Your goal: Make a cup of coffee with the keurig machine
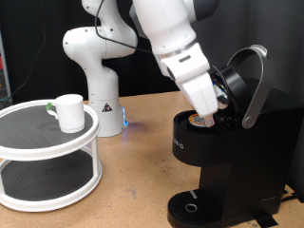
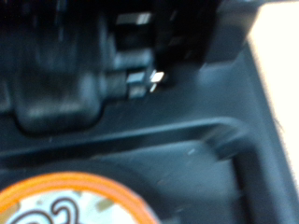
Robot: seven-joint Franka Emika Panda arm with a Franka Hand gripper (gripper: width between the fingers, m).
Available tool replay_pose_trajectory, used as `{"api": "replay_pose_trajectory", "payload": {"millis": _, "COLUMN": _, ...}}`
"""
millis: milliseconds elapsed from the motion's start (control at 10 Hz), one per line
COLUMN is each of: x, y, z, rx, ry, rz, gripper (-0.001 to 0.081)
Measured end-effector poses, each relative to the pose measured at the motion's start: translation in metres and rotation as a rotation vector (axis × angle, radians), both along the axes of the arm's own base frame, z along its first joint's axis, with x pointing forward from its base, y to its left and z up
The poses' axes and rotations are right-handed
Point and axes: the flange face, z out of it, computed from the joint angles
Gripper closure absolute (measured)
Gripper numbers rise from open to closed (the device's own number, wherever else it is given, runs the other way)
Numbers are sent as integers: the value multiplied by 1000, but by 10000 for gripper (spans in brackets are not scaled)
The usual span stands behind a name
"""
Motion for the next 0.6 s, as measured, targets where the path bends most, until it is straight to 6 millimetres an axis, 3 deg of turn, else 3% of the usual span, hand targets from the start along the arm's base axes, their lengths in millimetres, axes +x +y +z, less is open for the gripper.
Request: {"api": "replay_pose_trajectory", "payload": {"millis": 600, "x": -10, "y": -36, "z": 59, "rx": 68, "ry": -37, "rz": 22, "gripper": 3}}
